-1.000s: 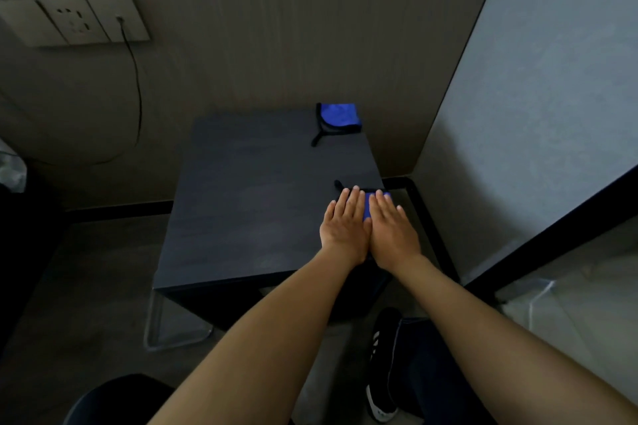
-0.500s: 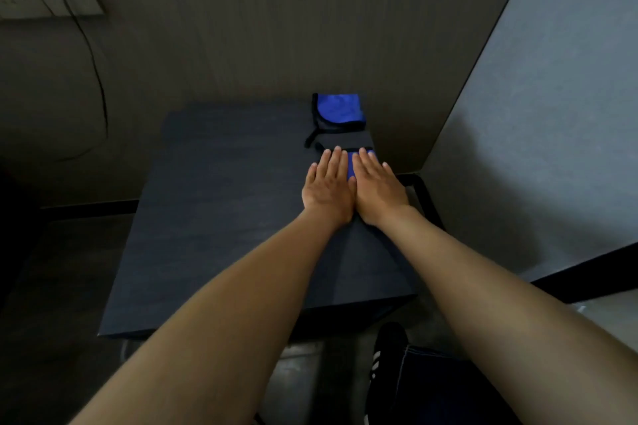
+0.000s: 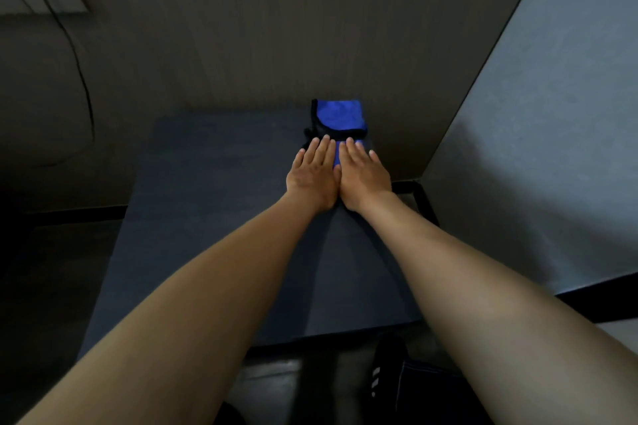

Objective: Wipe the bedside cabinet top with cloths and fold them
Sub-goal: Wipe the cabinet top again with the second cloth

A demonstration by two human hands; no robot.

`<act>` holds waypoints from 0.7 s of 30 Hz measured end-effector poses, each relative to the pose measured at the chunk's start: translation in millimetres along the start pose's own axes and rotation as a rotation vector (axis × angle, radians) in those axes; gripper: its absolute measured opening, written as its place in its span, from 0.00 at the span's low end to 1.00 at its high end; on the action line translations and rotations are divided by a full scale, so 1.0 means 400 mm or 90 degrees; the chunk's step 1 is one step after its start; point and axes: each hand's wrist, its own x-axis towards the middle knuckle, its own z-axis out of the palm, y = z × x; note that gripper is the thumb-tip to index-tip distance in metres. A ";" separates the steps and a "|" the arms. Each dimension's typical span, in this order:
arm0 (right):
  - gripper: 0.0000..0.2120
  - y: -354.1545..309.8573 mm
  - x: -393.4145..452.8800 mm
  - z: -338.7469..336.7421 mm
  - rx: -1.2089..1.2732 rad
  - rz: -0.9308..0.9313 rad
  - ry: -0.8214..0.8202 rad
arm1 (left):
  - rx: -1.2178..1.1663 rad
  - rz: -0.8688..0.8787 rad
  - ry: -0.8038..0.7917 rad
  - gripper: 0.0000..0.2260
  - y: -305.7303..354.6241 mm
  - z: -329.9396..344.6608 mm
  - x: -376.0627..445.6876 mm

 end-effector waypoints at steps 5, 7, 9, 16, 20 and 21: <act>0.26 -0.114 -0.063 0.040 0.034 -0.014 0.009 | -0.008 -0.022 -0.001 0.26 -0.084 0.006 -0.118; 0.26 -0.166 -0.093 0.049 0.029 -0.020 0.016 | -0.014 -0.033 0.001 0.26 -0.121 0.010 -0.167; 0.26 -0.218 -0.128 0.056 0.026 -0.035 0.012 | -0.018 -0.048 0.002 0.26 -0.155 0.016 -0.222; 0.26 -0.309 -0.282 0.078 0.021 -0.063 0.001 | -0.036 -0.085 0.003 0.26 -0.179 0.035 -0.411; 0.26 -0.315 -0.374 0.098 0.015 -0.057 0.006 | -0.032 -0.087 0.009 0.26 -0.152 0.054 -0.503; 0.27 -0.316 -0.397 0.103 0.013 -0.057 0.006 | -0.029 -0.086 0.009 0.26 -0.146 0.059 -0.526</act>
